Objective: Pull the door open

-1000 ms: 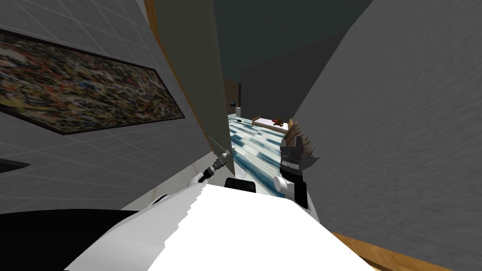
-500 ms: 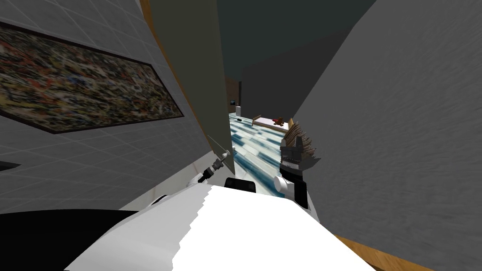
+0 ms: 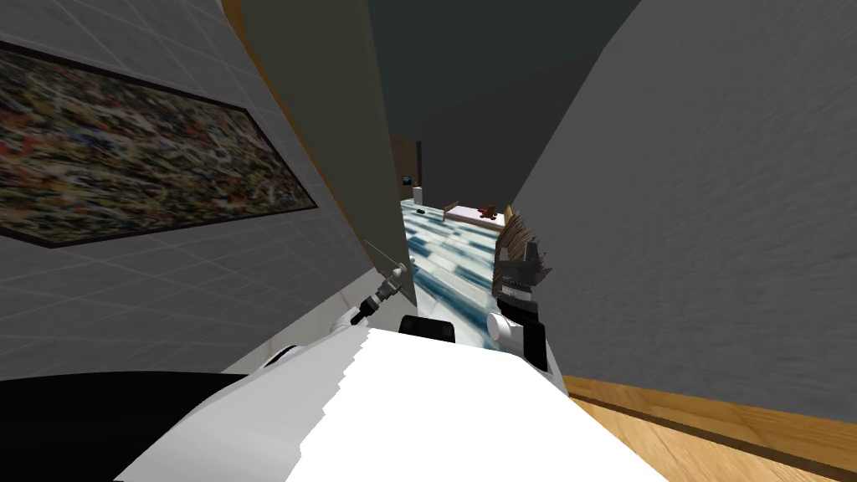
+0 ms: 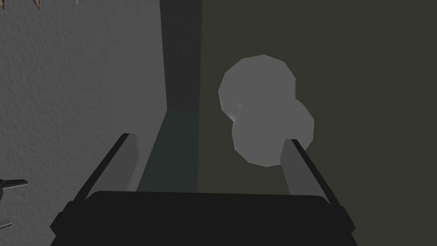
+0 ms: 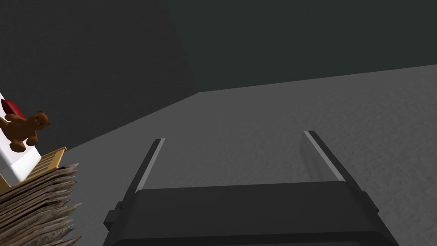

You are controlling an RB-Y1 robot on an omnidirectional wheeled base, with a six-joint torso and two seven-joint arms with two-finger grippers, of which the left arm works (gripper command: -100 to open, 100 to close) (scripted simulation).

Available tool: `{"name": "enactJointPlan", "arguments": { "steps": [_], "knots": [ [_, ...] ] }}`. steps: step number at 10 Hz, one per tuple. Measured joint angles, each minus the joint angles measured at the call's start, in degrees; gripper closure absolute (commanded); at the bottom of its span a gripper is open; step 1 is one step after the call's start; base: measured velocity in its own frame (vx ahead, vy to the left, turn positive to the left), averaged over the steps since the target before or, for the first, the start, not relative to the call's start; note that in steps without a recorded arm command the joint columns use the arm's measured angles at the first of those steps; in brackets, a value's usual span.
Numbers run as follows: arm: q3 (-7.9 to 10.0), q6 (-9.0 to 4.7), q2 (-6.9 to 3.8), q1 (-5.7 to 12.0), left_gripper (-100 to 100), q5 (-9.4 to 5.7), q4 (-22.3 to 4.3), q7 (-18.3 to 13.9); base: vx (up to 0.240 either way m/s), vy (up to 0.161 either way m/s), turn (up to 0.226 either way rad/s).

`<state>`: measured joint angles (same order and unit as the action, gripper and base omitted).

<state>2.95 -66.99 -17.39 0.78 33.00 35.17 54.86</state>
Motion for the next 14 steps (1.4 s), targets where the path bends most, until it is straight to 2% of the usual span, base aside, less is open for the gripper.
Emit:
{"name": "enactJointPlan", "arguments": {
  "steps": [1, 2, 4, 6, 7, 9, 14],
  "knots": [
    [0.21, -0.04, -0.09, 0.34, -100, -0.14, -0.7, 0.1, -0.101, 0.026, -0.130],
    [0.74, -0.65, -0.23, 1.50, -100, -0.49, -2.8, 0.7, -0.164, 0.091, -0.235],
    [1.93, -0.24, -0.56, 1.89, -100, -1.20, -3.2, 0.9, -0.190, 0.090, -0.150],
    [3.12, -1.15, -1.00, 3.79, -100, -1.98, -6.9, 1.9, -0.169, 0.134, -0.140],
    [3.66, -1.22, -1.19, 4.07, -100, -2.31, -7.3, 2.1, -0.163, 0.158, -0.141],
    [4.10, -0.60, -1.35, 3.74, -100, -2.56, -6.6, 2.0, -0.002, 0.012, -0.075],
    [6.06, 2.08, 0.46, 1.65, -100, -2.70, -2.7, 2.4, 0.166, -0.073, -0.120]
  ]
}}
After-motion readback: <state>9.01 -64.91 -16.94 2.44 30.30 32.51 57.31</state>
